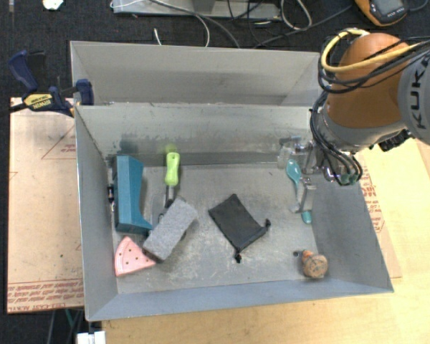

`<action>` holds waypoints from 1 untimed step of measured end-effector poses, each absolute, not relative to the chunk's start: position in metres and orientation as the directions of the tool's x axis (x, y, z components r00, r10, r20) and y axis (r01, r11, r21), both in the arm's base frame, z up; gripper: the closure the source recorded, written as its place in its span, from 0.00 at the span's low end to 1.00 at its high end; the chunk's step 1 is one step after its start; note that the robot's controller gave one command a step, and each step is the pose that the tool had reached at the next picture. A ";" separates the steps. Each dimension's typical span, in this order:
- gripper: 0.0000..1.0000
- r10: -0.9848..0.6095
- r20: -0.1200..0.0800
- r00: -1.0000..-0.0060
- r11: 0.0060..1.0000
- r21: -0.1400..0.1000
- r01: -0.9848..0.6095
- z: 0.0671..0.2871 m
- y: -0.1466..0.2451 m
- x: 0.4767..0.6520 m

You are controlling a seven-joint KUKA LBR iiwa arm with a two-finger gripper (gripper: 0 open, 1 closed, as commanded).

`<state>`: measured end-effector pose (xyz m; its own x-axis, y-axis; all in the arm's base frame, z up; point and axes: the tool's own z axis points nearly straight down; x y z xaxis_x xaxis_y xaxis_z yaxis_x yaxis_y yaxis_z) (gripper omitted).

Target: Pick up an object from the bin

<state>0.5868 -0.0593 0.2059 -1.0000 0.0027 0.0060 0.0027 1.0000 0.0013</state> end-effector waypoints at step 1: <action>0.00 0.001 -0.002 -1.000 1.000 0.000 0.001 0.211 -0.059 0.588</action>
Offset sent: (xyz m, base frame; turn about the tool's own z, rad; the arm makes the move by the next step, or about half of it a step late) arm -0.0269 0.0341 -0.1007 -0.0034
